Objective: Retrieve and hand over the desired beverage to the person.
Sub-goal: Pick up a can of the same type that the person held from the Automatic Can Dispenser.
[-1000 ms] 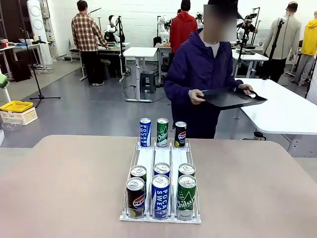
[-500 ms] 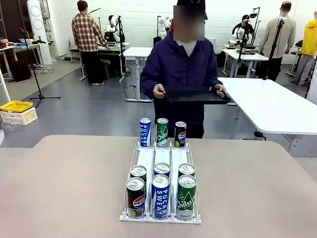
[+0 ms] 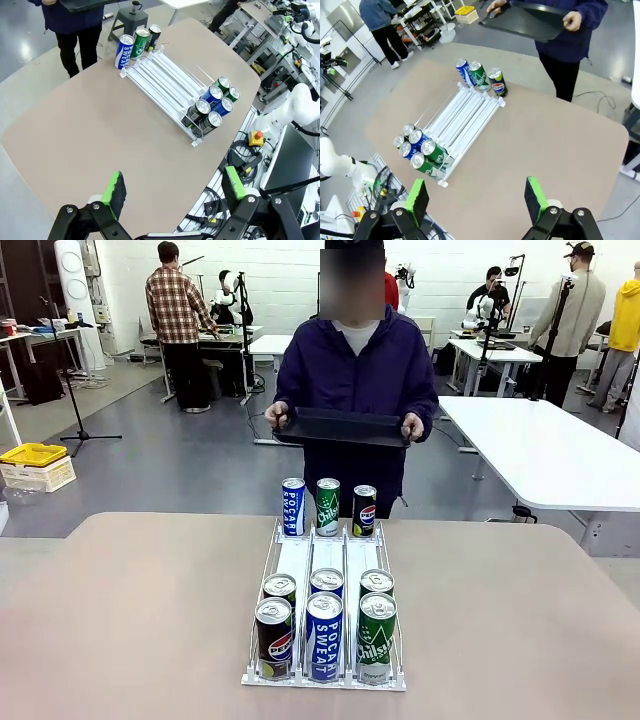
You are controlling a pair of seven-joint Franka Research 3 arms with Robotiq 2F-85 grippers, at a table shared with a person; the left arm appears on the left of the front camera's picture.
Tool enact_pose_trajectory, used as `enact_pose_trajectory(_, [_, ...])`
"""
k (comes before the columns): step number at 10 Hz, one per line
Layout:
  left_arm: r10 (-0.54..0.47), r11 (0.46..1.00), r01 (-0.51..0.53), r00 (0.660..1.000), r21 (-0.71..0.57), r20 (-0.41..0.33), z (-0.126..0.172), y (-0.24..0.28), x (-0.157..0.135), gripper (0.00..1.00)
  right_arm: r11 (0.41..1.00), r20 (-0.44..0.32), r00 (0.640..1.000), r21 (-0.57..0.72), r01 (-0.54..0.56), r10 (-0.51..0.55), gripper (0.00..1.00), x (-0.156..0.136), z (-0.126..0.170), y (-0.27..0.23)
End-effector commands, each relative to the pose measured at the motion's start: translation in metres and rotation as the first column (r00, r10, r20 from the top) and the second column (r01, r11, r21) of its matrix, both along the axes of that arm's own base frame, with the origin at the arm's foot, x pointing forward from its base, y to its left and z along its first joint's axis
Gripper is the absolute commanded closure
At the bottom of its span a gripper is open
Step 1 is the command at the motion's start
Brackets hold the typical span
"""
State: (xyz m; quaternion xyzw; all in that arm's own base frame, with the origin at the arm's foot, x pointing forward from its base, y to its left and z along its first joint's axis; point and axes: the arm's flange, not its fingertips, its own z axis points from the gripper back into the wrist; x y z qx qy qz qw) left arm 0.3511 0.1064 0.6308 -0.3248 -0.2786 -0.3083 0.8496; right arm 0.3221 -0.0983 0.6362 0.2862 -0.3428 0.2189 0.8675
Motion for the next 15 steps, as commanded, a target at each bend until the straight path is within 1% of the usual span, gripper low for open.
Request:
enact_pose_trajectory(1, [-0.024, 1.000, 0.025, 1.000, -0.017, 0.020, 0.0014, 0.0021, 0.0012, 0.00, 1.000, 0.014, 1.000, 0.015, -0.023, 0.023, 0.00, 0.0024, 0.0001, 0.0001])
enact_pose_trajectory(15, [-0.024, 1.000, 0.025, 1.000, -0.017, 0.020, 0.0014, 0.0021, 0.0012, 0.00, 1.000, 0.014, 1.000, 0.015, -0.023, 0.023, 0.00, 0.0024, 0.0001, 0.0001])
